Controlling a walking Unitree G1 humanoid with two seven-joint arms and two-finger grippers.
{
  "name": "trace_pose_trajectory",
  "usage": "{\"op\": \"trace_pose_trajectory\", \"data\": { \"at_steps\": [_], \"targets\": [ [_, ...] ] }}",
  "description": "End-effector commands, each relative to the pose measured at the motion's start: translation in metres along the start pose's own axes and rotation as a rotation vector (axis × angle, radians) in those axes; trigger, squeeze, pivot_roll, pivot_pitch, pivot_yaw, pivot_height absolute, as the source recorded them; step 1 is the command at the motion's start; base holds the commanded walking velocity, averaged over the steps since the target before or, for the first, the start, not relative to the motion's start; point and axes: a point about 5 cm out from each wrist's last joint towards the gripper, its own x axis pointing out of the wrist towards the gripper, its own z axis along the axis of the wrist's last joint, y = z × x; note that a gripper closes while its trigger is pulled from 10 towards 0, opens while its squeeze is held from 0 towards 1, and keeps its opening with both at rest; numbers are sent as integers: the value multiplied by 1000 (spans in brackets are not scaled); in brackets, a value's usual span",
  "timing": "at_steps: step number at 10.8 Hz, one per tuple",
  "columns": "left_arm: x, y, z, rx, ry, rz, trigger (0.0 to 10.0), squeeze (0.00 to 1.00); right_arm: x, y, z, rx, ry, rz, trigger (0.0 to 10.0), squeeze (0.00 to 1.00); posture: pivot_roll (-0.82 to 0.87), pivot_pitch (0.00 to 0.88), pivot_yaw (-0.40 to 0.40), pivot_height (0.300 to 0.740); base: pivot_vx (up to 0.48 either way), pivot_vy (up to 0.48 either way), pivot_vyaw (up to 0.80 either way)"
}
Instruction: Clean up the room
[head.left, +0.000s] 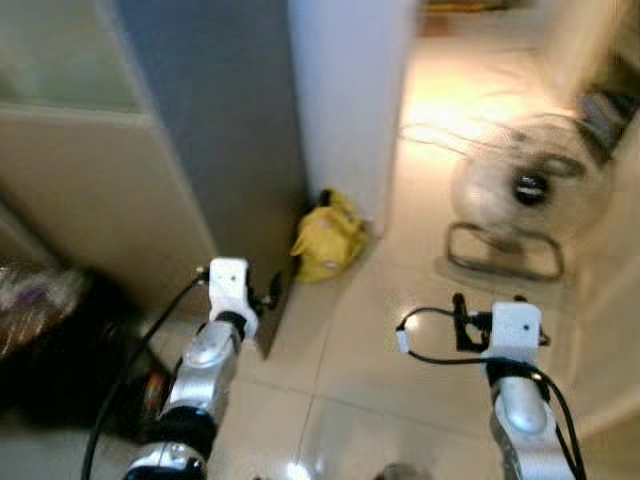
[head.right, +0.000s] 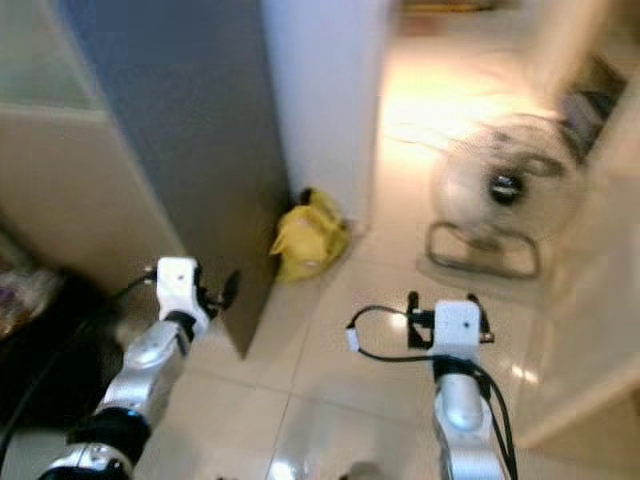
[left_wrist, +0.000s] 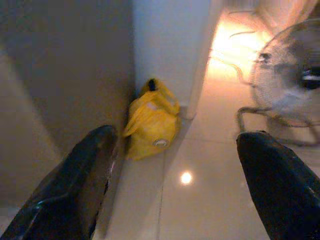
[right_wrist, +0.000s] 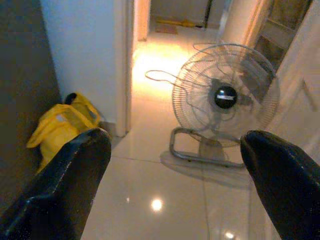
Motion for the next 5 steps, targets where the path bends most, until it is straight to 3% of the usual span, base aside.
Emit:
{"op": "trace_pose_trajectory", "data": {
  "at_steps": [1,3,5],
  "targets": [
    [2,1,3,-5,-10,-4,10000,0,1,1,3,-10,-10,7,10000,0,-309,0,116,736,450,0,0],
    [6,-4,7,22,-30,-31,10000,0,0,1,2,-23,-3,25,10000,0,-320,0,114,736,0,0,0],
    [9,-20,13,74,-62,-109,10000,0,0,4,4,-39,-11,52,10000,0,-325,0,112,736,424,0,0]
  ]
}}
